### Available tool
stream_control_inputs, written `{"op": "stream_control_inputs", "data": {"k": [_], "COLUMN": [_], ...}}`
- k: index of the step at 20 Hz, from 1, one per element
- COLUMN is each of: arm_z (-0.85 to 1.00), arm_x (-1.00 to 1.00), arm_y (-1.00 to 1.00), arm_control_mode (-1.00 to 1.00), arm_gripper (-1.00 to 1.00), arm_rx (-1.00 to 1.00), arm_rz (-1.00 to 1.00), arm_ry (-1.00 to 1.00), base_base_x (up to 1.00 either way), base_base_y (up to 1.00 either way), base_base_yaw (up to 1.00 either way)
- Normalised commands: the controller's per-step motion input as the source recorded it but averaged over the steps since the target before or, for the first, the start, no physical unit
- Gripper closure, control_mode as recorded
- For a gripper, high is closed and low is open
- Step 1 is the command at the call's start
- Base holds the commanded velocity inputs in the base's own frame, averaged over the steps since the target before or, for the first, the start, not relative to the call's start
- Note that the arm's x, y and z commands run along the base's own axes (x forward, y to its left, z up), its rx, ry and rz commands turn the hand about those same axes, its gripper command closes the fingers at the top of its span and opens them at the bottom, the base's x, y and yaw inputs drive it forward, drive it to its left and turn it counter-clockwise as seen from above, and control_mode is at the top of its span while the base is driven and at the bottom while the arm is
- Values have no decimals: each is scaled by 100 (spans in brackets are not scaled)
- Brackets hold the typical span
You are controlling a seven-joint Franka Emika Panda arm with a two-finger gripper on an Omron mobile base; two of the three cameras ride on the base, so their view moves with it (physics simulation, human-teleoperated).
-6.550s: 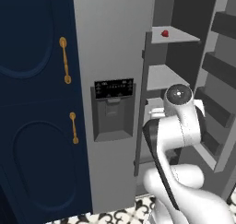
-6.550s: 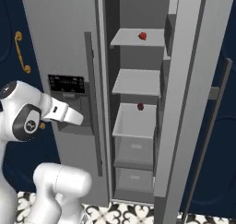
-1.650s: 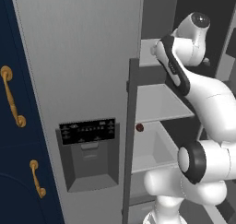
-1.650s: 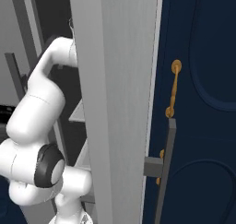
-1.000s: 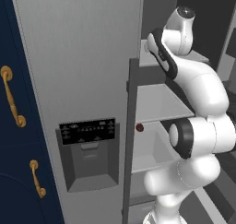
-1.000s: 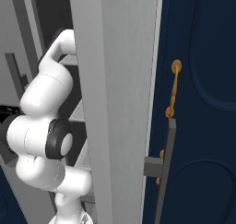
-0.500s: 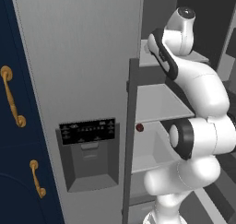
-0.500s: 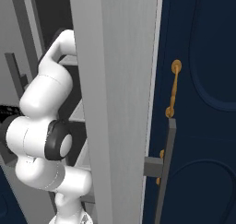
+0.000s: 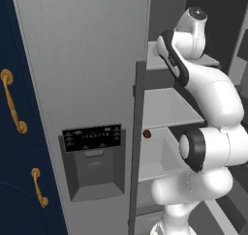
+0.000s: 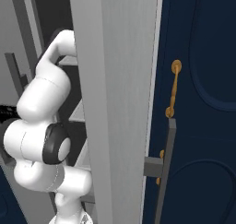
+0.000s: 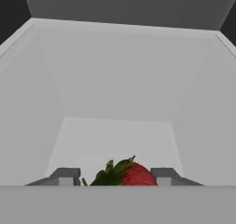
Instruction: Take the strawberry from the fridge and place it on top of the pancake, located on the dining counter.
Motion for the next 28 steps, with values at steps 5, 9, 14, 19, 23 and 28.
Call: {"op": "stream_control_inputs", "data": {"k": [5, 9, 14, 19, 23, 28], "arm_z": [11, 6, 1, 0, -9, -23], "arm_x": [-100, -100, -100, -99, -69, -42], "arm_y": [0, 0, 3, 25, 44, 18], "arm_control_mode": [-100, -100, -100, -100, -100, -100], "arm_gripper": [100, 100, 100, 100, 100, 100], "arm_rx": [2, 0, 0, 0, -3, 0], "arm_rz": [0, 0, 0, 0, 1, 6], "arm_ry": [-7, -4, 0, 0, 2, 7], "base_base_x": [0, 0, 0, 0, 0, 0], "base_base_y": [0, 0, 0, 0, 0, 0], "base_base_yaw": [0, 0, 0, 0, 0, 0]}}
